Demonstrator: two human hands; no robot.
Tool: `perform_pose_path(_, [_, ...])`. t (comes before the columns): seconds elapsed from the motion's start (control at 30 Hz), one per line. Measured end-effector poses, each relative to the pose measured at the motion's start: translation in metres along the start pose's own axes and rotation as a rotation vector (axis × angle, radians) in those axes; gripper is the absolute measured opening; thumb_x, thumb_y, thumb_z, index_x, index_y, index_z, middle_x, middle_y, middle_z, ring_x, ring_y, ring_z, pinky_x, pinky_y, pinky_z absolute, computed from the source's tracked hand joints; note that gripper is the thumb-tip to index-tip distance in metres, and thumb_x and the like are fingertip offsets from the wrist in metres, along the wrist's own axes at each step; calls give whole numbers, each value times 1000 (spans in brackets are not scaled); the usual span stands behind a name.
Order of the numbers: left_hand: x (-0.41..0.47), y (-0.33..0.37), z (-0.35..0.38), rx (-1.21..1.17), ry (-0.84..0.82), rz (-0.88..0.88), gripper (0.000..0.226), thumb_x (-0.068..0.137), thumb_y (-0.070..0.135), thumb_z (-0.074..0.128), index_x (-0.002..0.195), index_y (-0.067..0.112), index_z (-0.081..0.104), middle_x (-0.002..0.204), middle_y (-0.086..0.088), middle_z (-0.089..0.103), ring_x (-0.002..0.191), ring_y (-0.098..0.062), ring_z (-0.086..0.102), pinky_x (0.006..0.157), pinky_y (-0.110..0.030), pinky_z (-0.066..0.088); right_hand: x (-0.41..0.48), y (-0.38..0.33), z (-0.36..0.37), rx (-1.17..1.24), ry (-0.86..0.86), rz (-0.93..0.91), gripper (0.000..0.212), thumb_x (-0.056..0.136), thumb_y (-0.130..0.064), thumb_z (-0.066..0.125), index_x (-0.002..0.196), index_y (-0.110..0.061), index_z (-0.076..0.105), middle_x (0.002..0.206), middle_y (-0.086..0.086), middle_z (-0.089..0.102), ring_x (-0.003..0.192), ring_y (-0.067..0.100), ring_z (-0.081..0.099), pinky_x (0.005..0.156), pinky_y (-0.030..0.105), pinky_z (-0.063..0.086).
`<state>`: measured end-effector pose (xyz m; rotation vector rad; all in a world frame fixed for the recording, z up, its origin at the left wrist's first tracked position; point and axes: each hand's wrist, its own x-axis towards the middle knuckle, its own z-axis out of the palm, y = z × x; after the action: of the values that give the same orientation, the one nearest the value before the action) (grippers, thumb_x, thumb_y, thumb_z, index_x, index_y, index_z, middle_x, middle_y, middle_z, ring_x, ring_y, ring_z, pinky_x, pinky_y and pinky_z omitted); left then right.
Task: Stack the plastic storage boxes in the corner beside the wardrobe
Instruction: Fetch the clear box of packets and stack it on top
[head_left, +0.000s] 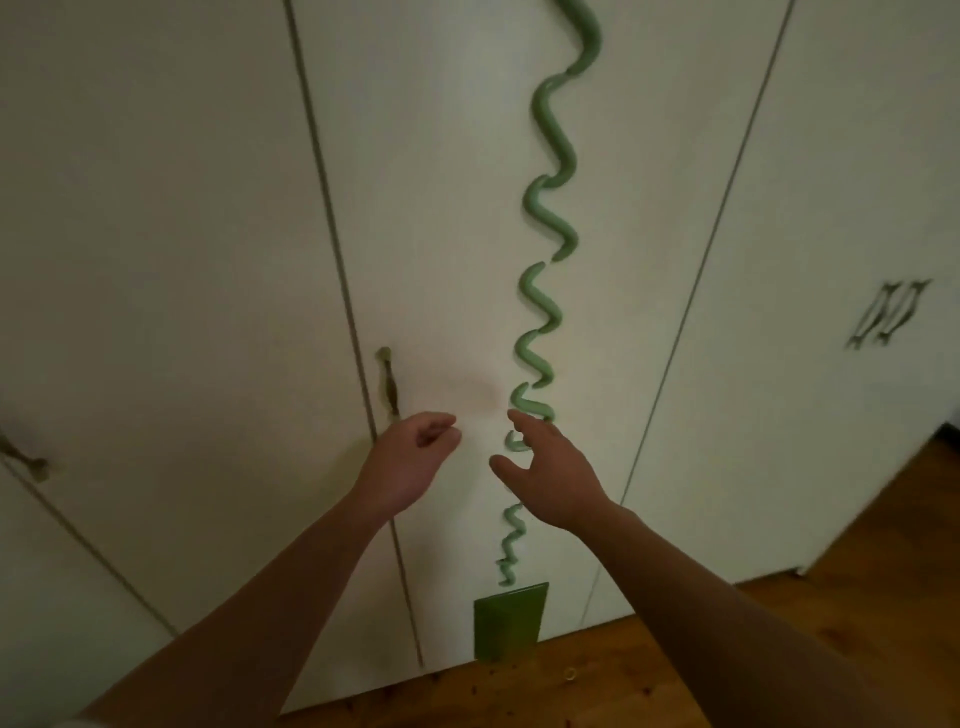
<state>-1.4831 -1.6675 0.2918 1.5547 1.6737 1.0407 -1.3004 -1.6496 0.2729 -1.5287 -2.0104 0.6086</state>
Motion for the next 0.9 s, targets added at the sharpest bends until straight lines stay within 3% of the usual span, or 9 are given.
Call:
perform_pose_path(0.2, [21, 65, 121, -20, -126, 50, 33, 91, 31, 63, 121, 19, 66, 113, 3, 70, 101, -9, 64, 94, -26, 48, -17, 105, -86, -23, 77, 93, 66, 89, -47, 56, 147, -26, 30, 147, -2, 39, 129, 16, 43, 104, 35, 38])
perform_pose_path(0.37, [28, 116, 216, -12, -220, 122, 30, 90, 32, 64, 118, 22, 67, 105, 9, 68, 96, -3, 63, 81, -13, 42, -37, 182, -151, -41, 150, 177, 66, 90, -46, 55, 147, -26, 30, 147, -2, 40, 129, 17, 43, 104, 36, 38])
perform_pose_path(0.57, [32, 172, 307, -24, -341, 192, 27, 89, 35, 65, 114, 26, 69, 101, 13, 69, 95, 2, 62, 84, -17, 44, -67, 253, -216, -53, 252, 288, 66, 90, -48, 54, 147, -27, 30, 147, -4, 39, 128, 15, 43, 102, 36, 39])
perform_pose_path(0.7, [33, 200, 358, -12, -429, 243, 27, 89, 35, 64, 115, 26, 69, 106, 10, 70, 100, -3, 63, 91, -21, 45, -86, 292, -246, -52, 313, 376, 66, 90, -50, 53, 147, -28, 28, 149, -4, 37, 129, 15, 42, 102, 37, 41])
perform_pose_path(0.9, [33, 231, 438, 6, -571, 291, 30, 90, 33, 63, 118, 23, 67, 108, 7, 69, 101, -6, 63, 88, -19, 43, -118, 352, -283, -37, 407, 529, 66, 90, -51, 54, 147, -30, 28, 148, -4, 38, 130, 16, 42, 100, 35, 43])
